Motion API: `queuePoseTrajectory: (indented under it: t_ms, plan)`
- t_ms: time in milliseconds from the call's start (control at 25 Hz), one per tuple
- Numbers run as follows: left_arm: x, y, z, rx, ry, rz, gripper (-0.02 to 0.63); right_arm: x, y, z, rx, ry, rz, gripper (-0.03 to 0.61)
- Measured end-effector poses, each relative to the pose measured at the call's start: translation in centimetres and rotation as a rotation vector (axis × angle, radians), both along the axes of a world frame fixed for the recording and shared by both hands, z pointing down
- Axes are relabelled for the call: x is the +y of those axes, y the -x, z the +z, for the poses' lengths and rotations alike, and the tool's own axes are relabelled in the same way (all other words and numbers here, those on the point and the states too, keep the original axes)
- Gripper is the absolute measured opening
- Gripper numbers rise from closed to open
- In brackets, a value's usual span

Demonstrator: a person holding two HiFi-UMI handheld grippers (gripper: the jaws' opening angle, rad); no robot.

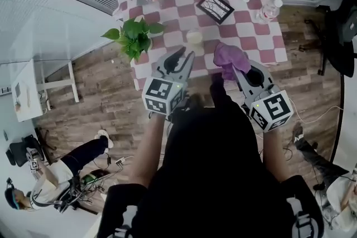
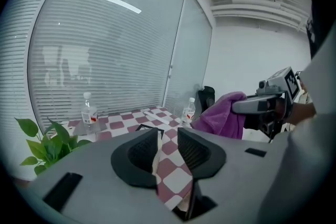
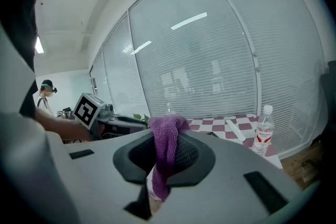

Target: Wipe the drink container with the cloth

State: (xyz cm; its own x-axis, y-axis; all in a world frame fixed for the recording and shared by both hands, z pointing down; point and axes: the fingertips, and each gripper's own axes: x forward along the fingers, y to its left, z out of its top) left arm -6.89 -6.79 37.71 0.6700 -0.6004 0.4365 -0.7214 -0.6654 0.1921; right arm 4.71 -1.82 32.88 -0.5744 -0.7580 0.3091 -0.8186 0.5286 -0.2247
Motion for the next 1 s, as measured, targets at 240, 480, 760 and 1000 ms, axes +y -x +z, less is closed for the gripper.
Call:
queuePoseTrajectory:
  t_ms: [240, 480, 760, 1000]
  plan:
    - [-2.8, -1.2, 4.0, -0.093, 0.040, -0.055, 0.207, -2.8, -1.5, 2.1, -0.007, 0.037, -0.076, 0.052]
    - [-4.3, -1.4, 7.6, -0.121, 0.107, -0.159, 0.288, -4.7, -2.2, 3.1, -0.025, 0.072, -0.152, 0.052]
    - [-5.3, -2.0, 9.7, -0.109, 0.137, -0.244, 0.290, -5.8, -2.8, 3.9, -0.016, 0.093, -0.228, 0.052]
    - [-6.1, -1.9, 10.1, -0.137, 0.148, -0.309, 0.288, -6.3, -2.8, 4.0, -0.032, 0.110, -0.273, 0.052]
